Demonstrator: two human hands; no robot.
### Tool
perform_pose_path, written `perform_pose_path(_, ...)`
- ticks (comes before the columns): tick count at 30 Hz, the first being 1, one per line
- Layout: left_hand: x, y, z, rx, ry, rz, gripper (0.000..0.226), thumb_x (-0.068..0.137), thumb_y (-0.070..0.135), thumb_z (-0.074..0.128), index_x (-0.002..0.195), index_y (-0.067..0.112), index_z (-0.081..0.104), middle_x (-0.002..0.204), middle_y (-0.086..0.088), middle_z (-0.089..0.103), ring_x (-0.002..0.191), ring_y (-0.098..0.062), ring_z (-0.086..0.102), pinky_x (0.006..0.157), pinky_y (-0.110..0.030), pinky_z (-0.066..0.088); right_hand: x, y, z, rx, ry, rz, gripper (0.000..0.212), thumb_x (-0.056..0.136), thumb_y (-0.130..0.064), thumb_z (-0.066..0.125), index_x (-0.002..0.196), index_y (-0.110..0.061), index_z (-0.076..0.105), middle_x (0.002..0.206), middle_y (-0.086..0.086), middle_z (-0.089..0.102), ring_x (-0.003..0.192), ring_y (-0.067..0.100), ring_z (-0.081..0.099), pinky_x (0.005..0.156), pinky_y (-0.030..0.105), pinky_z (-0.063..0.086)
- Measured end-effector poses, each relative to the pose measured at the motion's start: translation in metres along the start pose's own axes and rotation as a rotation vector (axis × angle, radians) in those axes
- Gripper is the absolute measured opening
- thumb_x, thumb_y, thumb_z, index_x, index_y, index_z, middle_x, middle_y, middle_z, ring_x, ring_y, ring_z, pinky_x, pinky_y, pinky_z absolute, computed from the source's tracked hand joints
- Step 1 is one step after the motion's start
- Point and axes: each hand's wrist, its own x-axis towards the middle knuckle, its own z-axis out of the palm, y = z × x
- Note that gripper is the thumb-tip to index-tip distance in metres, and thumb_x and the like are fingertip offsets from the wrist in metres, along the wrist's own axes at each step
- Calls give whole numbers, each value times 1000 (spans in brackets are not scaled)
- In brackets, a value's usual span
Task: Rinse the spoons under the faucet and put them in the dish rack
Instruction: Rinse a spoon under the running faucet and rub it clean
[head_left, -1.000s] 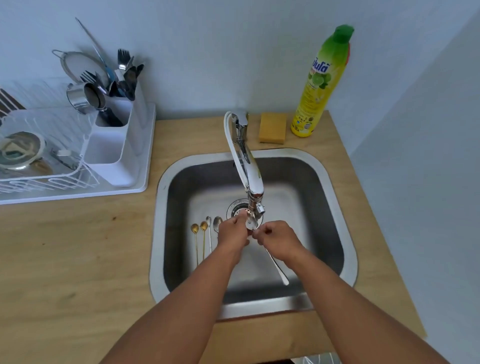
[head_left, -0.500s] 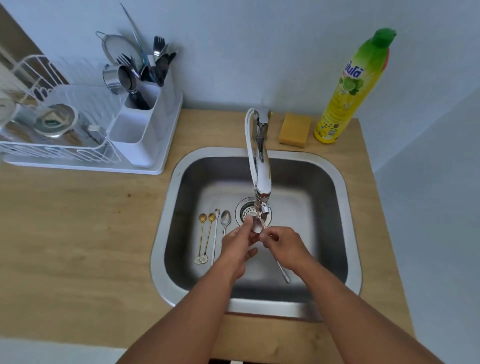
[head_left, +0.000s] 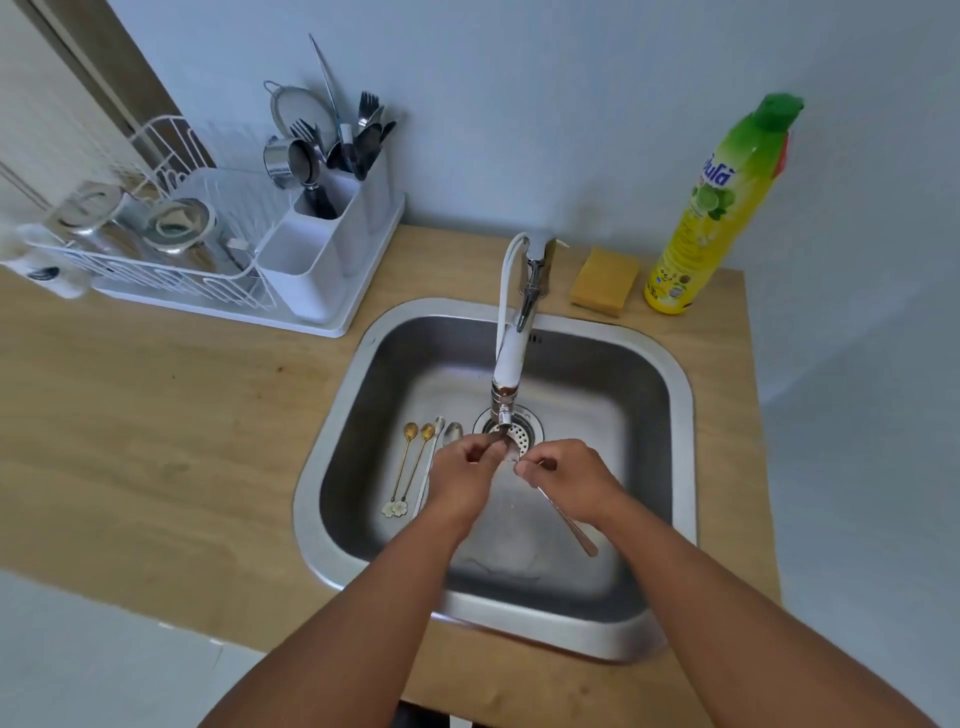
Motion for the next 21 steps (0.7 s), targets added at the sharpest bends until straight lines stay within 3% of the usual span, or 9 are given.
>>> perform_pose_path(2,3,7,-2,69,-30,87,12,88,18,80,99,21,78,90,1,75,88,-17,70,80,-26,52,2,0,-6,-45,-23,-16,27,94,-33,71,67,-35,70,67,-13,66,66,9,56,68,30,47)
perform_pose_path(4,7,13,-4,145,-49,144,12,80,18,87,88,22,78,79,5,76,77,-12,70,79,-33,56,1,3,-9,-70,-21,-19,21,94,-34,71,73,-30,73,75,-8,71,71,11,61,71,32,51)
perform_pose_path(7,6,16,-2,187,1,169,16,81,36,87,77,23,79,68,8,72,66,-11,64,67,-33,53,-2,3,-9,-63,-16,-18,16,93,-37,71,79,-29,75,80,-4,73,77,16,66,72,34,54)
perform_pose_path(10,-1,15,2,-1,41,13,23,92,44,74,84,23,79,80,5,74,75,-12,64,66,-27,45,-1,0,-5,-68,-14,-31,17,94,-36,72,77,-33,75,78,-9,72,75,11,64,70,31,50)
perform_pose_path(14,-12,13,0,-308,-20,-345,27,101,47,61,99,29,81,95,6,77,90,-13,66,72,-32,51,-1,-1,2,21,-22,4,17,92,-31,74,76,-31,76,73,-11,69,68,6,58,66,25,47)
perform_pose_path(17,-12,5,-9,-385,-56,-434,36,104,49,52,106,28,81,106,3,75,99,-16,65,76,-36,53,-1,-1,5,80,-55,31,16,93,-28,75,77,-30,77,78,-9,71,72,7,60,68,22,47)
perform_pose_path(21,-16,0,-15,-319,-122,-456,32,104,46,55,109,22,76,113,8,76,105,-15,63,80,-37,52,1,-6,7,163,-67,19,14,95,-23,73,82,-21,79,77,-5,73,73,8,62,78,29,50)
